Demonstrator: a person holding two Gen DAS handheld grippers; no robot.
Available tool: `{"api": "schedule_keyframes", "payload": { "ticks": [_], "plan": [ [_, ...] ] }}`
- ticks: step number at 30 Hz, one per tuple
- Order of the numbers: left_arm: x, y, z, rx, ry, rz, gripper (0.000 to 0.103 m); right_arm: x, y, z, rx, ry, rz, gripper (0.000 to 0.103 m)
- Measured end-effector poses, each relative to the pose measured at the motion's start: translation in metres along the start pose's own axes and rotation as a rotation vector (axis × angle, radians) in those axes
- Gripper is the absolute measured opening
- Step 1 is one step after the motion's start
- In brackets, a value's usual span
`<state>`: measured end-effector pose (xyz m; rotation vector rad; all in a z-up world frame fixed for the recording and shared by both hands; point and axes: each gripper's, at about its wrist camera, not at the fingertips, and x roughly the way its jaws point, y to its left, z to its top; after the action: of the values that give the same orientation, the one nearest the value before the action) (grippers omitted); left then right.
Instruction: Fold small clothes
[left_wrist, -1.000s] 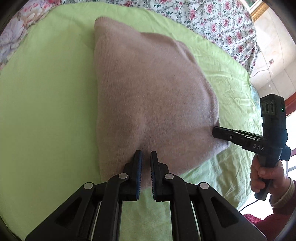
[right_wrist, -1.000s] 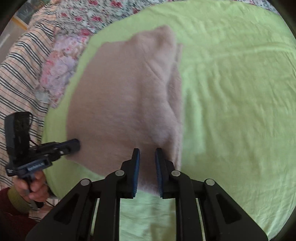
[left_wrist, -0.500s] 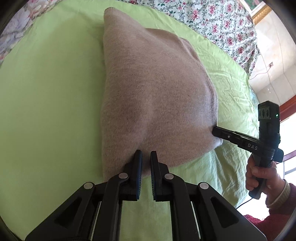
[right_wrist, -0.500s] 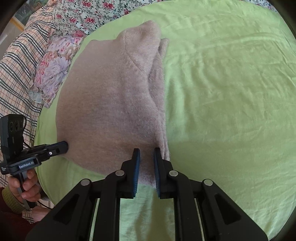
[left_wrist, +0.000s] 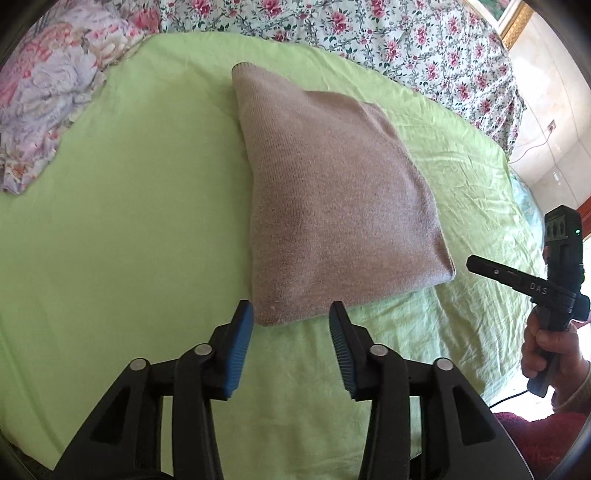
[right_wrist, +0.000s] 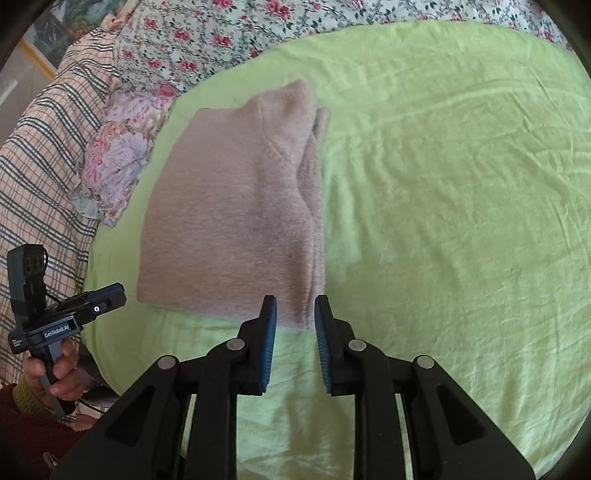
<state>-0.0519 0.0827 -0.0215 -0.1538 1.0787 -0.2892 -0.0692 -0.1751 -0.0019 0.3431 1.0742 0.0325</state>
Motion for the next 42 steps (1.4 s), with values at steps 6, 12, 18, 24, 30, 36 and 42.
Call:
{"api": "schedule_keyframes", "payload": {
  "ticks": [6, 12, 18, 24, 30, 36, 42],
  "plan": [
    [-0.008, -0.007, -0.015, 0.029, 0.008, 0.058, 0.060, 0.001, 0.016, -0.013, -0.044, 0.034, 0.011, 0.024],
    [-0.011, -0.007, -0.025, 0.045, 0.021, 0.097, 0.067, 0.003, 0.023, -0.026, -0.074, 0.068, 0.008, 0.024],
    [-0.017, -0.003, -0.023, 0.043, 0.005, 0.138, 0.070, -0.001, 0.030, -0.029, -0.103, 0.054, -0.003, 0.041],
    [-0.022, -0.003, -0.023, 0.053, 0.003, 0.178, 0.071, -0.002, 0.030, -0.026, -0.108, 0.043, 0.001, 0.050],
    [-0.025, -0.006, -0.022, 0.067, -0.013, 0.198, 0.075, -0.002, 0.034, -0.026, -0.116, 0.033, 0.001, 0.069],
    [-0.023, -0.007, -0.016, 0.072, -0.032, 0.229, 0.080, 0.000, 0.040, -0.019, -0.143, 0.022, -0.015, 0.075],
    [-0.024, -0.008, -0.003, 0.059, -0.058, 0.252, 0.082, 0.003, 0.045, -0.010, -0.179, 0.007, -0.039, 0.079]
  ]
}}
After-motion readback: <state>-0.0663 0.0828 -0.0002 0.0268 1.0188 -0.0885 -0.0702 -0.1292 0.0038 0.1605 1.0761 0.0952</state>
